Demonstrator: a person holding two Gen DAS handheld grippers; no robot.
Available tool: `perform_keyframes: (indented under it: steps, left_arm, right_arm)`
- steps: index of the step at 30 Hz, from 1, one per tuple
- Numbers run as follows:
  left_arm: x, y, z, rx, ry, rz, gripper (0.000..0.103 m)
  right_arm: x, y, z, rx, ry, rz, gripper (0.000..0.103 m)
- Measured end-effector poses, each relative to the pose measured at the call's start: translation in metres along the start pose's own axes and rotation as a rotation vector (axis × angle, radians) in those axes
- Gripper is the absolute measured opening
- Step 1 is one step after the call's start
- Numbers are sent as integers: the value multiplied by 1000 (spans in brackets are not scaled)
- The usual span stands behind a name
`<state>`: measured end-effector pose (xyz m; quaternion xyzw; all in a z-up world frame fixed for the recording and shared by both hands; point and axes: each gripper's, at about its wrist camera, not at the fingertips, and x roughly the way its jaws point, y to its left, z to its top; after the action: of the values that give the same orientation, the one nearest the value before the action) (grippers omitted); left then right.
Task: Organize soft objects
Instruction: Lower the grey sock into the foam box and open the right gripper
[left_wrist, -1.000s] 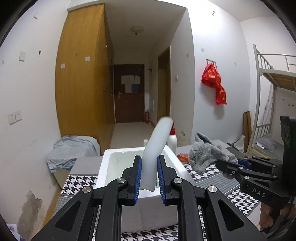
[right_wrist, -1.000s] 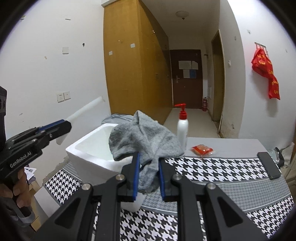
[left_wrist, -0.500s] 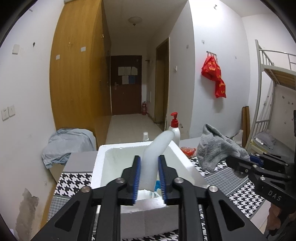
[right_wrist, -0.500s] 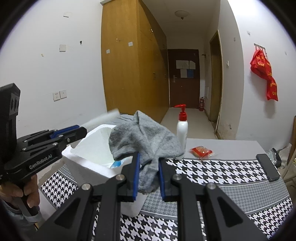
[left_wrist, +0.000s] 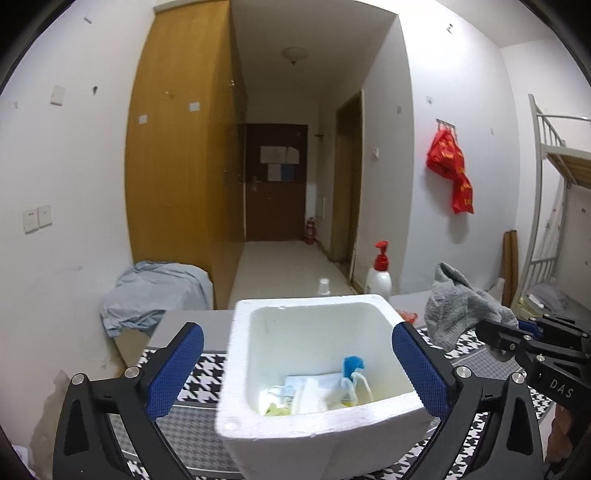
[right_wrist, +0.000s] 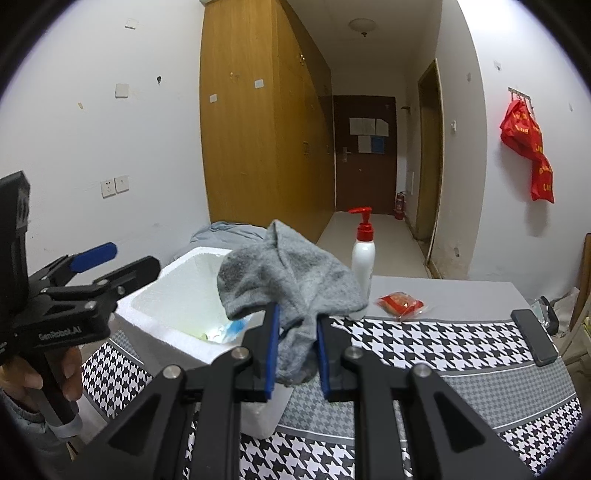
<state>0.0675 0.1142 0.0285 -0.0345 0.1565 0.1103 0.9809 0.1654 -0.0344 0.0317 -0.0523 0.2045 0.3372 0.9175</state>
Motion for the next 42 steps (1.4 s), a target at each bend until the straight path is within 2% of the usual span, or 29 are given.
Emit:
perform_keyframes:
  steps: [25,42]
  left_arm:
    - [-39,45,0,-69,-42,132,102]
    - [-50,60,-17,-102,-19,168,102]
  right_arm:
    - [26,44,22,-85,22,117,22]
    - [57,57,27,-102,65,144,22]
